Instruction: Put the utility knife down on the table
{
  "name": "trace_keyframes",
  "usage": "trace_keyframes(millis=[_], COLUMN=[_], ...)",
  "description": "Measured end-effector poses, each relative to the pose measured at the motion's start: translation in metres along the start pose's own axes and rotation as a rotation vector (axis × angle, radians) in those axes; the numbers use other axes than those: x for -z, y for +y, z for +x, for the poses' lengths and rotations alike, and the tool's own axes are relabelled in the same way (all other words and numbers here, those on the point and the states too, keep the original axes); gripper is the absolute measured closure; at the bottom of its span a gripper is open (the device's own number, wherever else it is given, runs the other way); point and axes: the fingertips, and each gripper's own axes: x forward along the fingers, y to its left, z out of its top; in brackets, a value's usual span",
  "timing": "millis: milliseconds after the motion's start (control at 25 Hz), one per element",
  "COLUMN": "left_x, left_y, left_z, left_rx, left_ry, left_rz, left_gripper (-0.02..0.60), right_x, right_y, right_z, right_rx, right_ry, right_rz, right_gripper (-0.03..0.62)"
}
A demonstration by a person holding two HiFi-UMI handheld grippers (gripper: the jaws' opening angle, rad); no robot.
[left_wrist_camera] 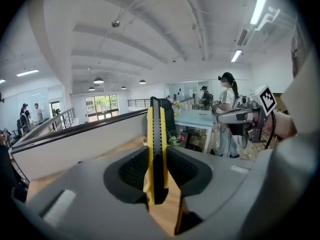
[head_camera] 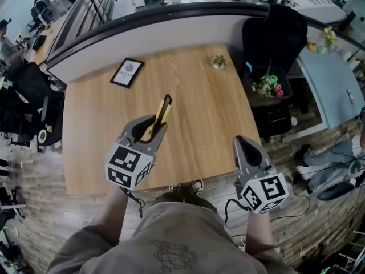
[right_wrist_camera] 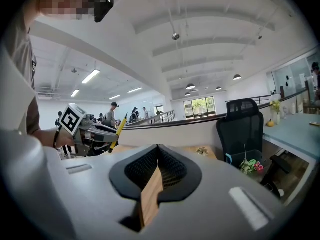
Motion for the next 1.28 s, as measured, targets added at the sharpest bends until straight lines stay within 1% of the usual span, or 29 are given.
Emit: trace_keyframes(millis=[160, 280, 400, 480, 640, 800, 960, 1160, 1280], left_x=[0.014, 0.026, 0.045, 0.064, 0.1, 0.141, 0.179, 0.234, 0.264], left_y=[0.015, 0.025, 0.029, 0.029, 0.03, 0.031, 0.029, 0.027, 0.028], left_z=[0.041, 0.068, 0.097, 0.116, 0.148, 0.175, 0.196, 0.217, 0.229], left_rx=[0.053, 0.072, 0.097, 0.121, 0.158, 0.183, 0.208, 0.231, 0.238], left_ry=[0.058, 0.1, 0.146, 0.185, 0.266, 0.349, 0.417, 0.537, 0.598], left_rz=[0.037, 0.057, 0.054, 0.045, 0.02, -0.019, -0.036, -0.013, 0.007], left_gripper=[0.471, 0.471, 0.471, 0.471, 0.471, 0.471, 0.471, 0.471, 0.471], right_x=[0.005, 0.013, 0.027, 0.038, 0.067, 0.094, 0.117, 0.146, 0.159], right_y=[0.001, 0.003, 0.001, 0.0, -0.003, -0.007, -0.009, -0.011, -0.016], right_z=[0.023, 0.044, 0.063, 0.075, 0.098, 0.113, 0.125, 0.136, 0.139], right_rx=[0.017, 0.013, 0.008, 0.005, 0.02, 0.016, 0.008, -0.002, 0.02], right_ry=[0.022, 0.036, 0.063, 0.088, 0.157, 0.206, 0.251, 0.305, 0.309], right_rz=[-0.008, -0.008, 0.016, 0.029, 0.01, 0.052, 0.077, 0.097, 0.109], right_gripper=[0.583, 0.583, 0.583, 0.583, 0.583, 0.583, 0.583, 0.583, 0.583])
